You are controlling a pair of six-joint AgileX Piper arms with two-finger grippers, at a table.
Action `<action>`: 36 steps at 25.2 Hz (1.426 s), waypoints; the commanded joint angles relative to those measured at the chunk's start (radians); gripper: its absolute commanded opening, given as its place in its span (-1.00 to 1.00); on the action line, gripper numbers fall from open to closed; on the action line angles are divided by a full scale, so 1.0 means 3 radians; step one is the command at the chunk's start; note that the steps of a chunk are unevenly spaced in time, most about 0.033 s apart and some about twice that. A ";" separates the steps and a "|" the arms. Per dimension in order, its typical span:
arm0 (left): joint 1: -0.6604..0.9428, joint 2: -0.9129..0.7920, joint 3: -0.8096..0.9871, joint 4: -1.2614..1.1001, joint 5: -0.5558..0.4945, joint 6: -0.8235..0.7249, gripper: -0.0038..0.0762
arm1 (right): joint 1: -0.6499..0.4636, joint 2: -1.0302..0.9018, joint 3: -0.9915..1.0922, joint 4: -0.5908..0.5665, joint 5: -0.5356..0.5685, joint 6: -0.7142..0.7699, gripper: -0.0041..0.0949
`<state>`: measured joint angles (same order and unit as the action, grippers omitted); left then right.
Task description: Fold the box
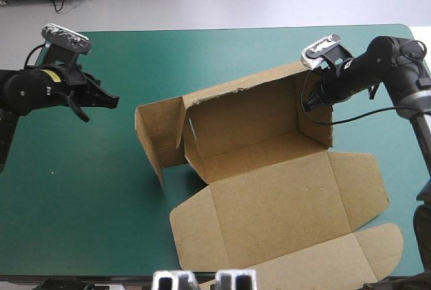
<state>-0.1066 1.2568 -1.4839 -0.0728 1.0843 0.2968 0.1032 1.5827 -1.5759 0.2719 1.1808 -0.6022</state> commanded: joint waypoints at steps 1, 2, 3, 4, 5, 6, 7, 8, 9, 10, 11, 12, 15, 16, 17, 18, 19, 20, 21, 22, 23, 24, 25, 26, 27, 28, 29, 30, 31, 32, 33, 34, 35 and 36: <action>0.0351 -0.0103 -0.0116 -0.0374 -0.0133 0.0192 -0.87 | -0.0011 0.0169 -0.0231 -0.0092 0.0240 0.0068 -0.97; 0.0416 -0.0103 -0.0116 -0.0374 -0.0127 0.0192 -0.87 | -0.0011 0.0280 -0.0290 -0.0092 0.0240 0.0106 -0.97; 0.0464 -0.0103 -0.0116 -0.0369 -0.0127 0.0192 -0.87 | -0.0011 0.0372 -0.0354 -0.0092 0.0240 0.0129 -0.97; 0.0515 -0.0103 -0.0116 -0.0369 -0.0105 0.0192 -0.87 | -0.0011 0.0489 -0.0423 -0.0092 0.0244 0.0165 -0.97; 0.0560 -0.0103 -0.0116 -0.0369 -0.0075 0.0192 -0.87 | -0.0011 0.0604 -0.0493 -0.0092 0.0244 0.0197 -0.97; 0.0587 -0.0103 -0.0116 -0.0374 -0.0047 0.0192 -0.87 | -0.0011 0.0692 -0.0549 -0.0092 0.0244 0.0224 -0.97; 0.0604 -0.0103 -0.0116 -0.0381 -0.0007 0.0192 -0.87 | -0.0011 0.0795 -0.0616 -0.0085 0.0244 0.0255 -0.97; 0.0619 -0.0103 -0.0116 -0.0406 0.0032 0.0192 -0.87 | -0.0011 0.0890 -0.0683 -0.0078 0.0244 0.0280 -0.97; 0.0619 -0.0103 -0.0116 -0.0424 0.0062 0.0192 -0.87 | -0.0011 0.0978 -0.0733 -0.0073 0.0244 0.0288 -0.97; 0.0619 -0.0103 -0.0116 -0.0440 0.0086 0.0192 -0.87 | -0.0011 0.1053 -0.0792 -0.0053 0.0244 0.0288 -0.97; 0.0619 -0.0103 -0.0116 -0.0479 0.0101 0.0194 -0.87 | -0.0011 0.1119 -0.0851 -0.0051 0.0244 0.0288 -0.97; 0.0619 -0.0103 -0.0116 -0.0511 0.0111 0.0204 -0.87 | -0.0011 0.1169 -0.0903 -0.0044 0.0244 0.0288 -0.96; 0.0619 -0.0103 -0.0116 -0.0518 0.0131 0.0208 -0.87 | -0.0011 0.1221 -0.1002 0.0029 0.0244 0.0109 -0.78; 0.0619 -0.0103 -0.0116 -0.0523 0.0131 0.0211 -0.87 | -0.0011 0.1221 -0.1021 0.0046 0.0226 0.0078 -0.67; 0.0619 -0.0103 -0.0116 -0.0548 0.0131 0.0248 -0.87 | -0.0011 0.1221 -0.1109 0.0081 0.0202 0.0069 -0.31; 0.0619 -0.0103 -0.0116 -0.0561 0.0131 0.0270 -0.87 | -0.0011 0.1221 -0.1158 0.0116 0.0212 0.0078 -0.10; 0.0619 -0.0103 -0.0116 -0.0569 0.0131 0.0283 -0.87 | -0.0011 0.1221 -0.1217 0.0159 0.0203 0.0126 0.11; 0.0619 -0.0103 -0.0116 -0.0574 0.0131 0.0283 -0.87 | -0.0011 0.1221 -0.1279 0.0183 0.0203 0.0199 0.30; 0.0619 -0.0103 -0.0116 -0.0574 0.0131 0.0283 -0.87 | -0.0011 0.1221 -0.1350 0.0190 0.0234 0.0266 0.43; 0.0619 -0.0103 -0.0116 -0.0574 0.0131 0.0283 -0.87 | -0.0011 0.1221 -0.1478 0.0184 0.0249 0.0423 0.66; 0.0619 -0.0103 -0.0116 -0.0574 0.0131 0.0283 -0.87 | -0.0011 0.1215 -0.1517 0.0184 0.0249 0.0463 0.71; 0.0619 -0.0103 -0.0116 -0.0574 0.0131 0.0292 -0.87 | -0.0005 0.1200 -0.1569 0.0190 0.0249 0.0473 0.74; 0.0619 -0.0103 -0.0116 -0.0574 0.0131 0.0308 -0.87 | -0.0005 0.1200 -0.1569 0.0190 0.0249 0.0498 0.74; 0.0619 -0.0103 -0.0116 -0.0574 0.0131 0.0324 -0.87 | -0.0005 0.1200 -0.1574 0.0195 0.0249 0.0547 0.74; 0.0619 -0.0103 -0.0116 -0.0574 0.0131 0.0332 -0.87 | -0.0005 0.1200 -0.1567 0.0195 0.0249 0.0570 0.74; 0.0619 -0.0103 -0.0116 -0.0574 0.0131 0.0332 -0.87 | -0.0005 0.1209 -0.1532 0.0173 0.0249 0.0573 0.74; 0.0619 -0.0103 -0.0116 -0.0590 0.0131 0.0339 -0.87 | -0.0005 0.1223 -0.1491 0.0142 0.0249 0.0573 0.74; 0.0619 -0.0103 -0.0116 -0.0637 0.0131 0.0393 -0.88 | -0.0005 0.1285 -0.1439 0.0089 0.0249 0.0589 0.74; 0.0619 -0.0103 -0.0116 -0.0655 0.0124 0.0393 -0.88 | -0.0005 0.1330 -0.1424 0.0076 0.0249 0.0627 0.74; 0.0619 -0.0103 -0.0109 -0.0662 0.0104 0.0393 -0.88 | -0.0005 0.1420 -0.1418 0.0099 0.0249 0.0694 0.74; 0.0619 -0.0103 -0.0109 -0.0662 0.0098 0.0393 -0.88 | -0.0005 0.1488 -0.1418 0.0134 0.0249 0.0772 0.72; 0.0619 -0.0103 -0.0109 -0.0662 0.0098 0.0393 -0.88 | 0.0011 0.1579 -0.1418 0.0208 0.0249 0.0778 0.63; 0.0619 -0.0103 -0.0109 -0.0662 0.0098 0.0393 -0.88 | 0.0021 0.1622 -0.1418 0.0226 0.0249 0.0778 0.55; 0.0619 -0.0103 -0.0109 -0.0662 0.0098 0.0393 -0.88 | 0.0051 0.1670 -0.1418 0.0238 0.0249 0.0778 0.43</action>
<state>0.0796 1.2568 -1.4839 -0.2401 1.1635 0.4159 0.1053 2.1129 -1.9796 0.3058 1.2378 -0.3745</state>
